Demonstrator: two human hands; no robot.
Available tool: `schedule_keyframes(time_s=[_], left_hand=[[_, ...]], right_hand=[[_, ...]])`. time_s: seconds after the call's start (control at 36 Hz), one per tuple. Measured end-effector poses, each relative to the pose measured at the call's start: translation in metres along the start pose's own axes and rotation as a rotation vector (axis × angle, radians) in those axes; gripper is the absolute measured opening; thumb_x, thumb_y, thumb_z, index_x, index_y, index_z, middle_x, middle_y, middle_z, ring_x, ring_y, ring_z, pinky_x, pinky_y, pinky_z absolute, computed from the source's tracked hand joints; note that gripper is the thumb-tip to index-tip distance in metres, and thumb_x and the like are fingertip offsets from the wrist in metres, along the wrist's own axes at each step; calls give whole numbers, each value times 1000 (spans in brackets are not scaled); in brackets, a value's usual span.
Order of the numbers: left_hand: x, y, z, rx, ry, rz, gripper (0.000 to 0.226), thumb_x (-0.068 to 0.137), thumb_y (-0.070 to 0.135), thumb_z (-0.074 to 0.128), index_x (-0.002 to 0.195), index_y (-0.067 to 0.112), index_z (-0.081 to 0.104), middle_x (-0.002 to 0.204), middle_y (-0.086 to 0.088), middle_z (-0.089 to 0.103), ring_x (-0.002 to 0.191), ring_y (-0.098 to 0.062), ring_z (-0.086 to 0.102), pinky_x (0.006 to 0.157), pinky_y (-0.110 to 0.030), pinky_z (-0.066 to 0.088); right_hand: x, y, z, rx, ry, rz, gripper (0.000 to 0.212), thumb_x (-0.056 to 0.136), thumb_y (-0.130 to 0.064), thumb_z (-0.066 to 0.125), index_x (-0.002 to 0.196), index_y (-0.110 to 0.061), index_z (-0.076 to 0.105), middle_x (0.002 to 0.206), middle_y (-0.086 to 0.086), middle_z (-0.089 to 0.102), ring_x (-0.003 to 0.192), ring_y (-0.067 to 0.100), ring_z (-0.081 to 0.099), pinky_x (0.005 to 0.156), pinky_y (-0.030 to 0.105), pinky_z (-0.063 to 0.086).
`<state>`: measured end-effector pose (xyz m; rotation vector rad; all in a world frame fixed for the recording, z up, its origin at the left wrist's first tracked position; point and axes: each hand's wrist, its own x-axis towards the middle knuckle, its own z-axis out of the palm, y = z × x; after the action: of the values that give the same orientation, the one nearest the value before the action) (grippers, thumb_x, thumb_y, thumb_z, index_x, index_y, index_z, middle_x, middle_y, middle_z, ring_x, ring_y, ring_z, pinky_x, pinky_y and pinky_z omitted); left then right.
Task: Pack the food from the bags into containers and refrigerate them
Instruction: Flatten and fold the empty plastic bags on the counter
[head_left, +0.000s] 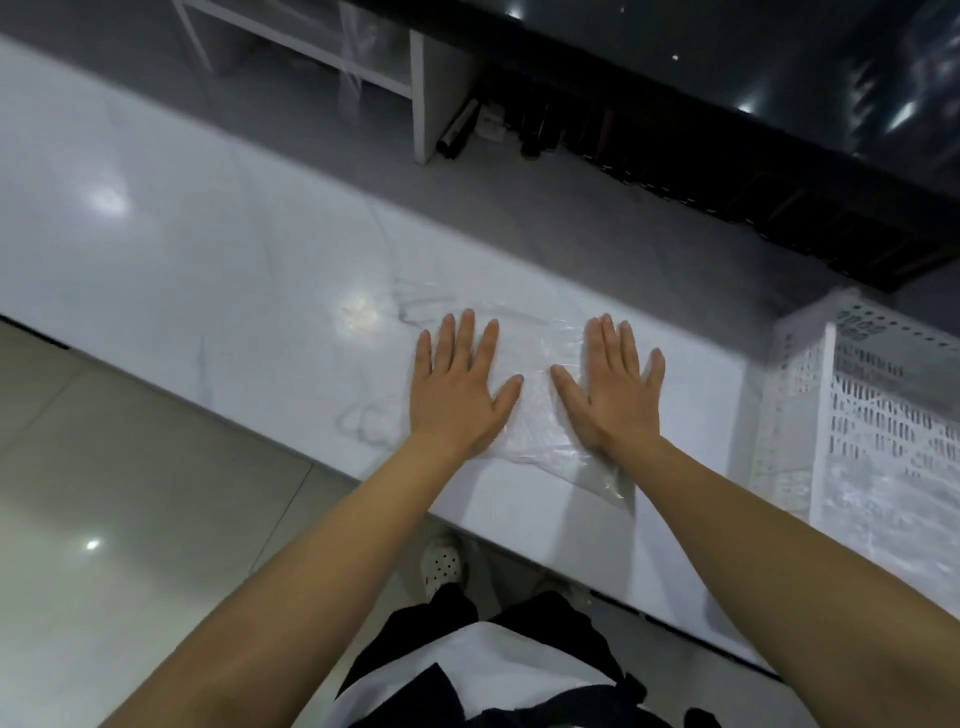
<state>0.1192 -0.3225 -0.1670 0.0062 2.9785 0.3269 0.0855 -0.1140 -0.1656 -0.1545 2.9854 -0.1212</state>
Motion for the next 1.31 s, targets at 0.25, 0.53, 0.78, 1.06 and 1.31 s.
schedule_keyframes(time_s=[0.25, 0.53, 0.78, 1.06, 1.31], left_hand=[[-18, -29, -26, -33, 48, -61, 68, 106, 51, 22, 162, 16, 9, 171, -8, 1, 157, -28, -8, 125, -48, -7], [-52, 40, -15, -86, -36, 116, 60, 106, 48, 13, 162, 28, 4, 171, 0, -6, 156, -23, -13, 125, -48, -9], [-25, -9, -4, 33, -26, 31, 71, 99, 65, 4, 161, 33, -5, 170, 1, -10, 156, -23, -12, 125, -46, -9], [-25, -24, -9, -11, 2, 48, 72, 100, 65, 7, 162, 29, -3, 170, 0, -9, 156, -22, -12, 126, -44, -8], [-39, 28, -43, -174, 72, 63, 64, 106, 48, 27, 162, 27, 7, 171, -1, -6, 156, -27, -13, 126, -47, -6]], right_hand=[[-5, -4, -4, 114, 156, -5, 75, 99, -64, 6, 160, -20, 2, 169, -2, 0, 154, 13, -7, 121, 54, -10], [-67, -31, 7, 104, 134, -4, 67, 102, -50, 7, 159, -18, -6, 168, 0, -9, 153, 15, -16, 119, 51, -13], [-76, -6, 13, 27, -18, -94, 83, 95, -73, 2, 158, -21, -15, 166, -4, -19, 151, 14, -23, 121, 56, -8], [-80, 6, 11, 43, -37, -80, 87, 93, -77, 3, 158, -21, -16, 166, -5, -22, 149, 12, -27, 120, 55, -14], [-103, 10, -46, 254, -87, -17, 84, 93, -69, 33, 159, -30, 0, 167, -7, -14, 152, 14, -20, 121, 52, -8]])
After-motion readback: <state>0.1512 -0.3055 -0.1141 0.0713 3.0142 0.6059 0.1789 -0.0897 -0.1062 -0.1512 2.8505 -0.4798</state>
